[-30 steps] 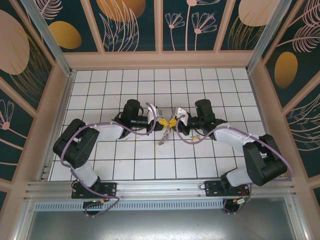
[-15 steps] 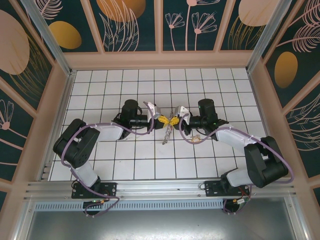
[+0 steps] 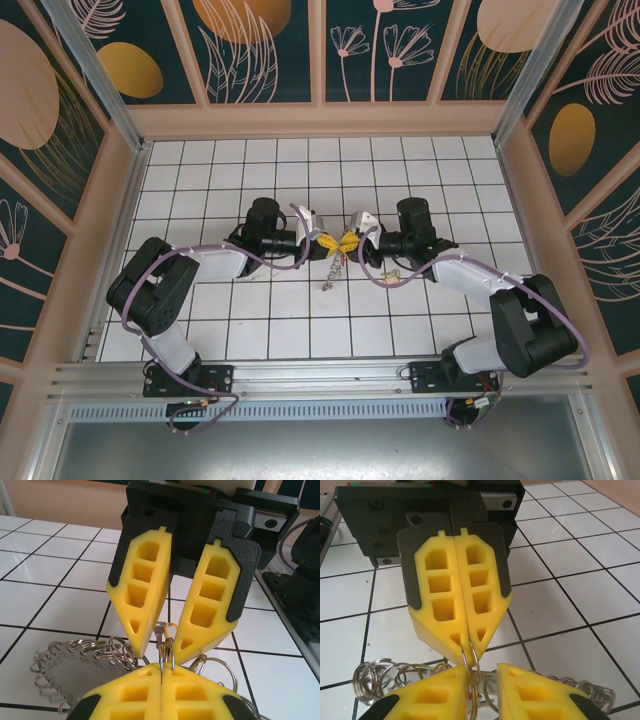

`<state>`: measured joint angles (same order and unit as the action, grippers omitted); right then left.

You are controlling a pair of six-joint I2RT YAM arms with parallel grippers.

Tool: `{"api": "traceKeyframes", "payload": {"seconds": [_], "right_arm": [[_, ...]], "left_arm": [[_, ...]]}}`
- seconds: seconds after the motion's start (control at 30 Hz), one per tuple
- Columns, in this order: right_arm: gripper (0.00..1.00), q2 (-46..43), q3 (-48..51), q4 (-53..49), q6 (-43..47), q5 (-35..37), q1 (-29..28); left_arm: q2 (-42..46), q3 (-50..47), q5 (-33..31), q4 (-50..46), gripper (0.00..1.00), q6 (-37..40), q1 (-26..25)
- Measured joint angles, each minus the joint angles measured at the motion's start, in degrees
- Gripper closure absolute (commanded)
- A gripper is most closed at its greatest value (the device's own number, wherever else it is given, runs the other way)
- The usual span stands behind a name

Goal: Put the keys on the keyring

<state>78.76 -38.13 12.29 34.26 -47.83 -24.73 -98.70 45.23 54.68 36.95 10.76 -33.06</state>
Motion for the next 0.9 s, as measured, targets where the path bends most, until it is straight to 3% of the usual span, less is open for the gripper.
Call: {"api": "traceKeyframes", "payload": {"seconds": [0.3,0.63,0.9], "right_arm": [[1.0,-0.02,0.0,-0.09,-0.04,-0.04,0.0],[1.0,-0.02,-1.36,-4.55,2.97,2.8,-0.94],[1.0,0.04,-3.02,-7.56,4.44,4.09,-1.81]], "left_arm": [[0.0,0.31,-0.28,-0.17,1.0,0.09,0.15],[0.07,3.06,-2.38,-8.94,0.79,4.92,0.15],[1.46,6.12,-4.85,-18.32,0.74,10.88,0.13]]}}
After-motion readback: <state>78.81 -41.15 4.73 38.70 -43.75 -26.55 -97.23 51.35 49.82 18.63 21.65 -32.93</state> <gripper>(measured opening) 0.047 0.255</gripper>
